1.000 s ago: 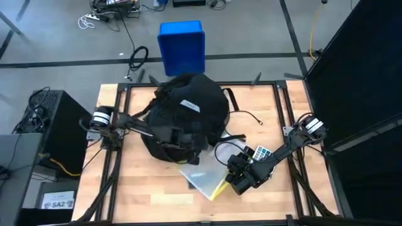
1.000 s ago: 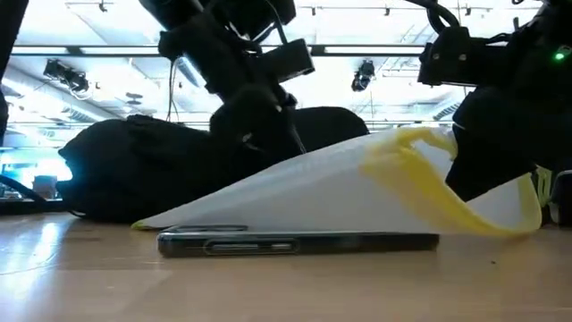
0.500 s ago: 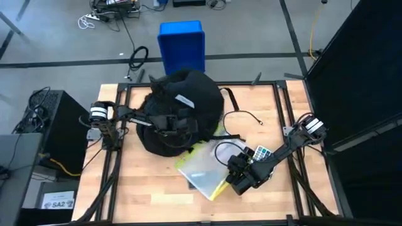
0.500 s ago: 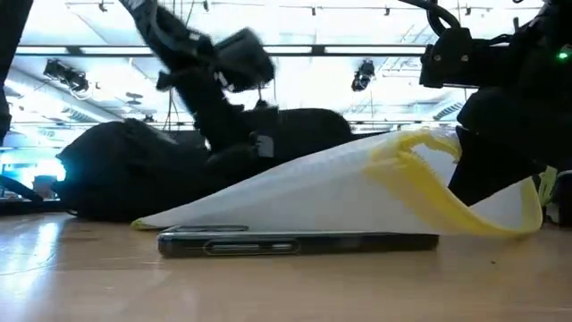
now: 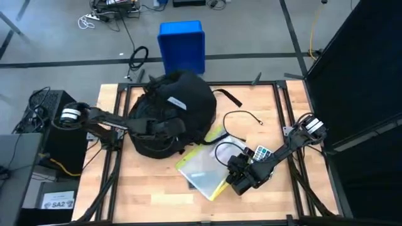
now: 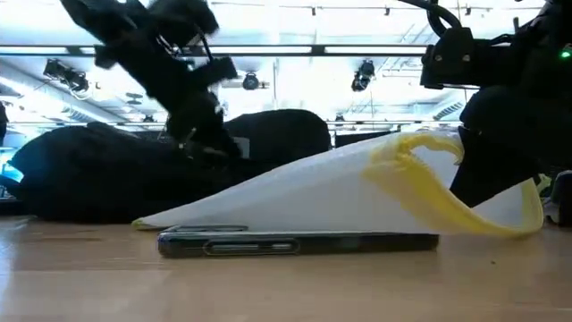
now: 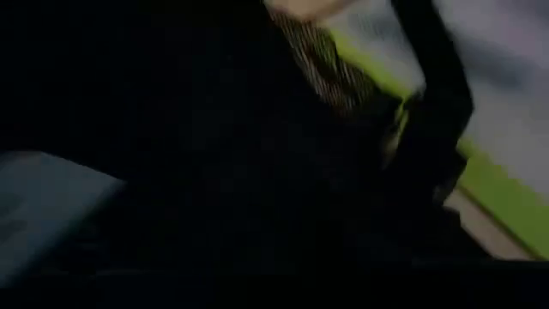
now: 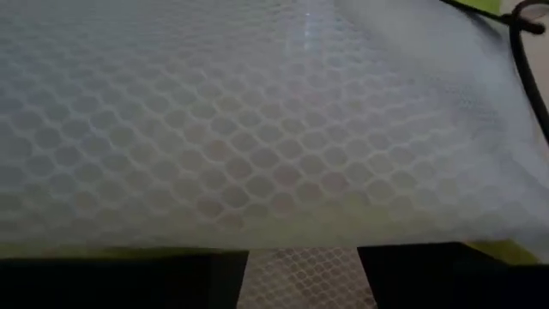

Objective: Unpack backpack
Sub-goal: Remove the pen from the zip bag

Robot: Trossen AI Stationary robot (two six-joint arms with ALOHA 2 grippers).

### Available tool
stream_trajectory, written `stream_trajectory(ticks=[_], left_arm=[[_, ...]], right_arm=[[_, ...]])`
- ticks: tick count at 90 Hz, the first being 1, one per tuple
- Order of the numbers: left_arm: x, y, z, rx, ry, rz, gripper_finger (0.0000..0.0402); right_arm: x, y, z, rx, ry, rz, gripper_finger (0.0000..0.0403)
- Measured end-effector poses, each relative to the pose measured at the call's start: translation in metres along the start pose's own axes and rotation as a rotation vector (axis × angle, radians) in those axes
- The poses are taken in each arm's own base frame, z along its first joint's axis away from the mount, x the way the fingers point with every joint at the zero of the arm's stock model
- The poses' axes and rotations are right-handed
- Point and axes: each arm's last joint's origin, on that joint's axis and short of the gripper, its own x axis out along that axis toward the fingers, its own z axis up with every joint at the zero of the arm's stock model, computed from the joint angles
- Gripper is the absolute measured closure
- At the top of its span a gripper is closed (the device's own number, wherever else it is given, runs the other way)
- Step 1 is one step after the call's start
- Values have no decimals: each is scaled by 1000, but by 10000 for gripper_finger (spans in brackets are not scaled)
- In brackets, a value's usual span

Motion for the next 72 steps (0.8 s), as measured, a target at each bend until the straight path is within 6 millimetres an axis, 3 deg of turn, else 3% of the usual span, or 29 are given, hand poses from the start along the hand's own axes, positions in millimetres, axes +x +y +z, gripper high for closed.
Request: stream_trajectory(ticks=[15, 31, 58, 72], left_arm=[[-16, -4, 18, -53, -168, -29, 402], [-16, -27, 30, -14, -318, -197, 402], [20, -55, 18, 63, -288, -212, 402], [42, -65, 24, 107, -271, -281, 402]], right_arm=[[0, 1, 0, 4, 4, 8, 234], [0, 3, 2, -7, -10, 34, 226], [5, 6, 11, -17, -42, 65, 192], [9, 7, 20, -39, -62, 82, 170]])
